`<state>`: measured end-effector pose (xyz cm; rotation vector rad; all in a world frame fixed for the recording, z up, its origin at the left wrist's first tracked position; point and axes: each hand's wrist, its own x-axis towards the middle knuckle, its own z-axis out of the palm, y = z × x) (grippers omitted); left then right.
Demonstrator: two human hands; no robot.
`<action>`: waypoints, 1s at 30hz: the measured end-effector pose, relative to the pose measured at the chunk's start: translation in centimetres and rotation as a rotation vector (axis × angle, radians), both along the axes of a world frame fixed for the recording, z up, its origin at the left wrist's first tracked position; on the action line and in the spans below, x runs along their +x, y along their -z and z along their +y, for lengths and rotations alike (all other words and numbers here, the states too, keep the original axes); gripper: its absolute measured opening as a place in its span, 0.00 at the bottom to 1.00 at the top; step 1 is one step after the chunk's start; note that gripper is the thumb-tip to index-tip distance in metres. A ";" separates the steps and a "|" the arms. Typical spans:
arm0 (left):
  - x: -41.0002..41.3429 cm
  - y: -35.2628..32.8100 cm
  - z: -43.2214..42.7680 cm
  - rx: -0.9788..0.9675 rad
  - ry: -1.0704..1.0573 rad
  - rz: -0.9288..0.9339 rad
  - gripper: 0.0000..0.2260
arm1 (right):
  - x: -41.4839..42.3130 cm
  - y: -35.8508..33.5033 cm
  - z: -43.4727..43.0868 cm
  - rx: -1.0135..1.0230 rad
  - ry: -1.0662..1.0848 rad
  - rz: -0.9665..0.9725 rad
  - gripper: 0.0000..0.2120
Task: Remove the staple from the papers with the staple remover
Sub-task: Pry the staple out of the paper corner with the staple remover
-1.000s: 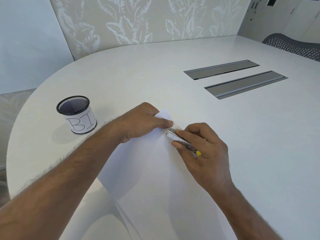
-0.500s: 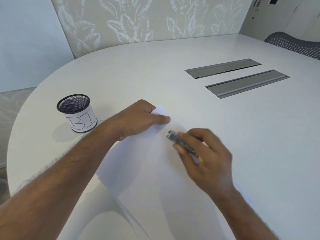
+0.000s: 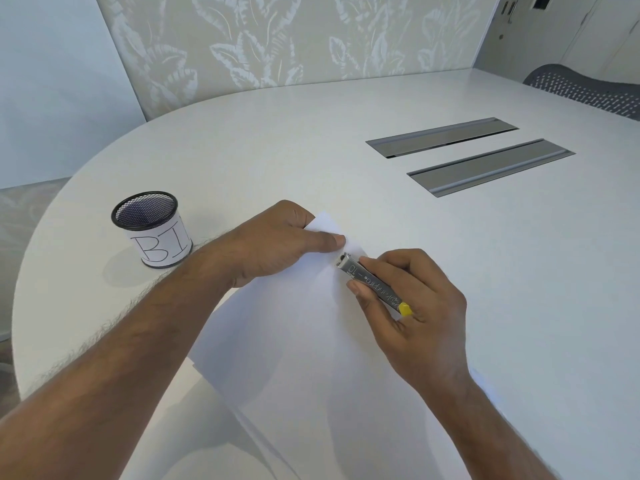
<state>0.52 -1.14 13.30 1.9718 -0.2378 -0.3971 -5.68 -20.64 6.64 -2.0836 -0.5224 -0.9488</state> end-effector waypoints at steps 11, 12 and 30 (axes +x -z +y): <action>-0.6 -0.7 -0.3 0.024 -0.028 -0.024 0.28 | 0.0 -0.6 0.0 -0.091 -0.017 -0.098 0.10; -0.6 -0.8 -0.2 0.021 -0.033 -0.021 0.27 | 0.1 -0.6 0.0 -0.102 -0.019 -0.107 0.10; -0.3 -0.6 0.0 -0.015 -0.094 0.016 0.27 | -0.3 0.1 0.2 -0.333 -0.191 -0.172 0.07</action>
